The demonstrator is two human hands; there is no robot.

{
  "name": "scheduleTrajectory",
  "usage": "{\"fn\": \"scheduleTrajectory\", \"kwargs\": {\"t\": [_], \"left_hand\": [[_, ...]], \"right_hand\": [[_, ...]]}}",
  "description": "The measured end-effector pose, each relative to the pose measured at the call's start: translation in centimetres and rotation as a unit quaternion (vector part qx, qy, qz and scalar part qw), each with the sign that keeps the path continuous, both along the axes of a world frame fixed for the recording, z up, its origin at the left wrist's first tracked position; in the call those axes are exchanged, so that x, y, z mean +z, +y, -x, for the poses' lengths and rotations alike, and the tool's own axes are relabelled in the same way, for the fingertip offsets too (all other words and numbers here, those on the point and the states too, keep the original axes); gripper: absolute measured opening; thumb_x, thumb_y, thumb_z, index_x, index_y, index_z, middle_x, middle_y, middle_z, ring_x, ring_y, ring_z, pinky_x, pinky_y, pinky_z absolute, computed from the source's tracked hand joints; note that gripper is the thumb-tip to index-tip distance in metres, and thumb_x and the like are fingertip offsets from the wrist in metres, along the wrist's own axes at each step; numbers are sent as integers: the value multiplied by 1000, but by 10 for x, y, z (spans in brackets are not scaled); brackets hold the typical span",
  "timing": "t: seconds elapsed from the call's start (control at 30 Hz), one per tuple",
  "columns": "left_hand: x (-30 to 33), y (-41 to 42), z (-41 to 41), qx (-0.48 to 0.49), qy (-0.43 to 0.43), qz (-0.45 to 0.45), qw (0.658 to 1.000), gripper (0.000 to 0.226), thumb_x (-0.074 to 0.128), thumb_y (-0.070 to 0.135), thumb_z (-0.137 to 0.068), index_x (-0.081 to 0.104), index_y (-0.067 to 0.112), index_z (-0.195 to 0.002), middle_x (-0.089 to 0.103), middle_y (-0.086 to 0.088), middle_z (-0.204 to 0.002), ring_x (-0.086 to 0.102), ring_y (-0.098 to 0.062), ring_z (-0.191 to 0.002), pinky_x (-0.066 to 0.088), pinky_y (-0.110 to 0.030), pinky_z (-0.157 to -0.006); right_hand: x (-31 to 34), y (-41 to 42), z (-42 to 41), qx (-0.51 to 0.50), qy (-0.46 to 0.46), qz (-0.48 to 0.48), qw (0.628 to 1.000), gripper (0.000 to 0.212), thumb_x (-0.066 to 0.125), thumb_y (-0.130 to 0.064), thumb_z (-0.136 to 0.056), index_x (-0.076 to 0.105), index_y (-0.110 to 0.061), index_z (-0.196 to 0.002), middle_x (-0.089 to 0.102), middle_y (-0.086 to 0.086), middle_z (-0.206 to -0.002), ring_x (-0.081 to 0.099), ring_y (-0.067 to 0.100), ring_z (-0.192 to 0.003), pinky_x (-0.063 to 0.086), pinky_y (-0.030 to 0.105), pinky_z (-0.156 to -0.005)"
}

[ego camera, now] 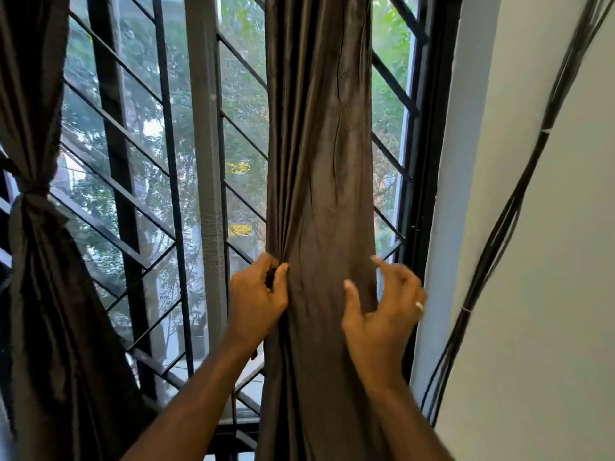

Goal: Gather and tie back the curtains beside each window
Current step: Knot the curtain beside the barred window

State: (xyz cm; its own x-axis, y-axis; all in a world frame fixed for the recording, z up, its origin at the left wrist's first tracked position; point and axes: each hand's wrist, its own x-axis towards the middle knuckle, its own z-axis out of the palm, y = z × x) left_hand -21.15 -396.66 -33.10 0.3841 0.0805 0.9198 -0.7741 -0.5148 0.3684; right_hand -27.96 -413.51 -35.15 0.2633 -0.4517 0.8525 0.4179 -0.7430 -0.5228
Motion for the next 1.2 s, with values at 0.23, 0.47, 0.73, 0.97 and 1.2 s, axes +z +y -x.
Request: {"fn": "scheduleTrajectory", "kwargs": {"t": [0.23, 0.47, 0.73, 0.97, 1.2], "left_hand": [[-2, 0, -5, -1, 5, -5, 1000, 22, 64, 14, -95, 57, 12, -74, 50, 5, -57, 48, -12, -47, 33, -15, -47], [0, 9, -2, 2, -1, -18, 1000, 23, 63, 16, -95, 55, 13, -73, 47, 8, -56, 47, -11, -47, 32, -14, -46], [0, 1, 7, 16, 5, -13, 1000, 23, 64, 19, -92, 56, 13, -72, 53, 3, -54, 48, -14, -48, 32, -16, -48], [5, 5, 21, -77, 11, 23, 997, 24, 63, 6, -92, 58, 17, -71, 55, 20, -58, 57, 2, -56, 36, -5, -56], [11, 14, 6, -85, 35, 23, 996, 35, 67, 39, -87, 51, 14, -68, 49, 3, -56, 47, -15, -51, 42, -36, -48]], "right_hand": [[-6, -24, -22, 128, 79, -113, 982, 20, 76, -16, -91, 71, -33, -102, 73, -5, -92, 70, 17, -88, 47, 6, -74], [-5, -17, -38, 173, 76, -172, 967, 27, 73, -26, -94, 67, -24, -120, 68, -2, -116, 64, 14, -104, 56, 38, -92], [-16, 49, -15, 71, -25, 113, 991, 8, 71, -10, -89, 71, -15, -84, 59, 0, -75, 56, 25, -74, 40, 41, -68], [-10, 65, -24, 80, -13, 131, 988, 11, 65, -17, -91, 70, -19, -82, 53, -3, -72, 54, 22, -70, 41, 45, -66], [-9, 67, -31, 157, 23, 153, 975, 13, 62, -9, -87, 69, -20, -86, 55, -7, -77, 53, 19, -76, 42, 47, -70]]}}
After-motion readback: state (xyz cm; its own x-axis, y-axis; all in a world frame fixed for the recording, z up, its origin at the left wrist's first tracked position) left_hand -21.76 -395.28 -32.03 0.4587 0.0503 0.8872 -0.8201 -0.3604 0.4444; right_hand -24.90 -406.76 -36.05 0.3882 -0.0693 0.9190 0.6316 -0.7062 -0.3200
